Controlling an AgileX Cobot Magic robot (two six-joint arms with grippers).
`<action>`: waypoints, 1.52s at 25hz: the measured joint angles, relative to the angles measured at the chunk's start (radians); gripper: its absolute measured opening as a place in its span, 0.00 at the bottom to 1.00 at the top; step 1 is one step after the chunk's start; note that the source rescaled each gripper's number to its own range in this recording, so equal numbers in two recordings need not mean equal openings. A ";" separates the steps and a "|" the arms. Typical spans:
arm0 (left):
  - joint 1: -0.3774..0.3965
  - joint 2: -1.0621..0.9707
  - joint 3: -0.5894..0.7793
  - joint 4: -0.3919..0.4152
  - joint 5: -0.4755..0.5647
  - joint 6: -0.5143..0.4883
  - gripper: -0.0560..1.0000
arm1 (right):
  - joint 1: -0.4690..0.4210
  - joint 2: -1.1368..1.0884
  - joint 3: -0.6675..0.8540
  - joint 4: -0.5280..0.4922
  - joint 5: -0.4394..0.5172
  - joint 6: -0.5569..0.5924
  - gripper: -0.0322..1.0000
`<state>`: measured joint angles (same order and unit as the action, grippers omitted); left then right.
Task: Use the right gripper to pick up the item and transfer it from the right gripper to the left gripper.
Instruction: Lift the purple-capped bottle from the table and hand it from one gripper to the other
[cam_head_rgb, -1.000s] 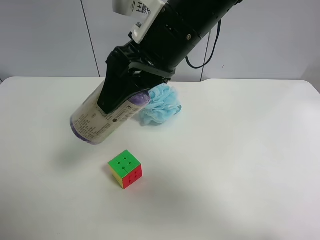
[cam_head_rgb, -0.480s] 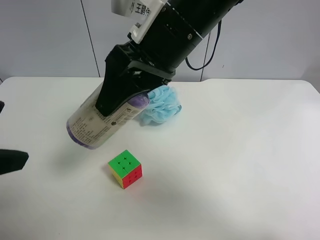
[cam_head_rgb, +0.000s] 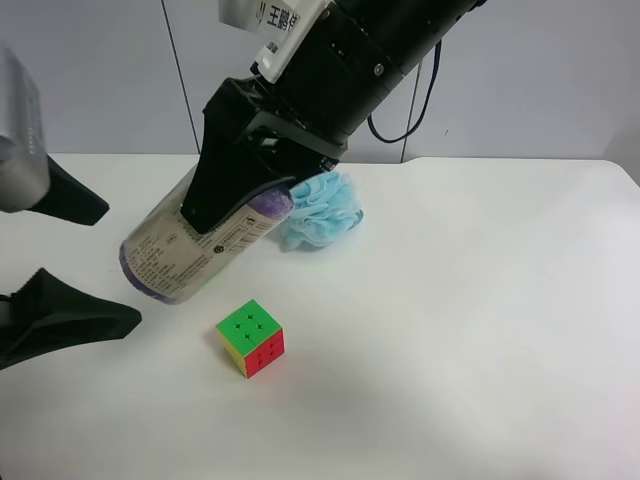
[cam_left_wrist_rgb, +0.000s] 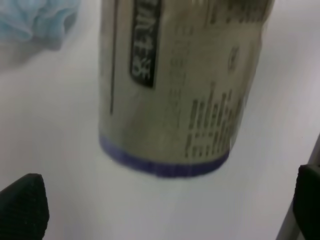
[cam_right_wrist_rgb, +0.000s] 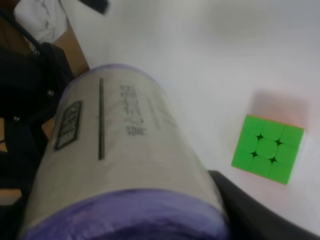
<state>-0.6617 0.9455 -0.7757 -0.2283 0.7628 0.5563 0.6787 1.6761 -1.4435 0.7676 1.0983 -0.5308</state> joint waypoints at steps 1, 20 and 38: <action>-0.006 0.013 0.000 0.000 -0.015 0.000 1.00 | 0.000 0.000 0.000 0.000 0.000 0.000 0.03; -0.012 0.109 0.000 -0.046 -0.100 0.110 1.00 | 0.000 0.035 0.000 0.076 -0.025 0.000 0.03; -0.012 0.109 0.000 -0.037 -0.104 0.113 0.05 | 0.000 0.045 0.000 0.108 -0.020 -0.001 0.03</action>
<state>-0.6740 1.0548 -0.7757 -0.2657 0.6586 0.6691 0.6787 1.7208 -1.4435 0.8756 1.0779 -0.5319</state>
